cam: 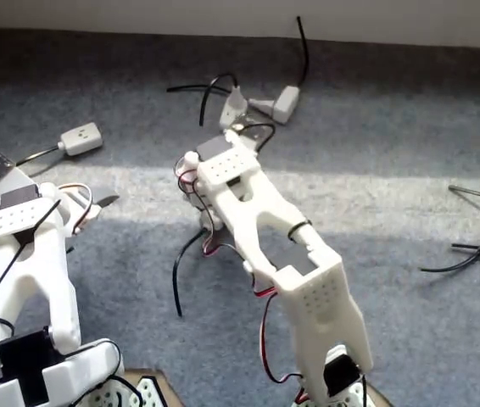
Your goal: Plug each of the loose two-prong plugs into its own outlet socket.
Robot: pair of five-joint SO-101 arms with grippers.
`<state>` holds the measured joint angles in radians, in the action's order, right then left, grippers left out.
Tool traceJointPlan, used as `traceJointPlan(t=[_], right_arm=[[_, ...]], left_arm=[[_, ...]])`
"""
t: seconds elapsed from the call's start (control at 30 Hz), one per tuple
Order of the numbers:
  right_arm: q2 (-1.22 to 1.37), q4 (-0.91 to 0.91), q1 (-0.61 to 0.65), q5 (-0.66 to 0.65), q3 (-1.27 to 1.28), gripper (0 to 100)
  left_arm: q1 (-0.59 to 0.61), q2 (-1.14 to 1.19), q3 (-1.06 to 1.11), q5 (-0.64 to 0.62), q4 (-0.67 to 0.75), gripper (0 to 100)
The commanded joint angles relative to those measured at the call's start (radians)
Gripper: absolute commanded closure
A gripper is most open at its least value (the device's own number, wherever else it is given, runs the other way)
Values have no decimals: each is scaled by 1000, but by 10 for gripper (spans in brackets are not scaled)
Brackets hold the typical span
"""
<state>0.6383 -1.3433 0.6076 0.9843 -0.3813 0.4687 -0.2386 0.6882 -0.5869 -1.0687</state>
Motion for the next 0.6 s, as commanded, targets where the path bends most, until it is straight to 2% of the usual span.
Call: traceJointPlan(t=[0.0,0.2,0.37,0.47,0.57], right_arm=[[-74,16,22,-64,-1,908],[-76,7,19,-60,7,680],[-79,-81,-18,-60,-67,673],[-77,-179,-90,-61,-168,673],[-71,-252,-209,-66,-226,673]], left_arm=[[7,-35,-7,-2,14,561],[12,-35,-24,-2,6,561],[13,-35,-33,0,6,561],[13,-35,-73,14,0,561],[13,-33,-177,133,-25,561]])
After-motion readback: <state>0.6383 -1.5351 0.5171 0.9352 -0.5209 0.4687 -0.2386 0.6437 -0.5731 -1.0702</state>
